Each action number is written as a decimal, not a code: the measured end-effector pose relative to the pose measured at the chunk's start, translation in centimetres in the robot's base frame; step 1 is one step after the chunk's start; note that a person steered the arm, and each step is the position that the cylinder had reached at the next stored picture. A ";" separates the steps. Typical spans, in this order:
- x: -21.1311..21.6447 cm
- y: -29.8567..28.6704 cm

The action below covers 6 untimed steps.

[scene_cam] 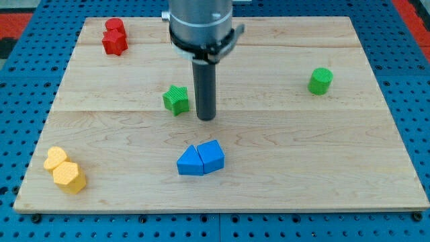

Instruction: Move the green star slightly up

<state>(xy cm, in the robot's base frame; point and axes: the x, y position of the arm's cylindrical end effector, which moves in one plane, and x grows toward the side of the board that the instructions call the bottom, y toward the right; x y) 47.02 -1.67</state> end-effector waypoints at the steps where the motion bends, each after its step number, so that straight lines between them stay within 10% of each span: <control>1: -2.0 -3.7; 4: -2.2 -7.3; 6: -10.4 -6.2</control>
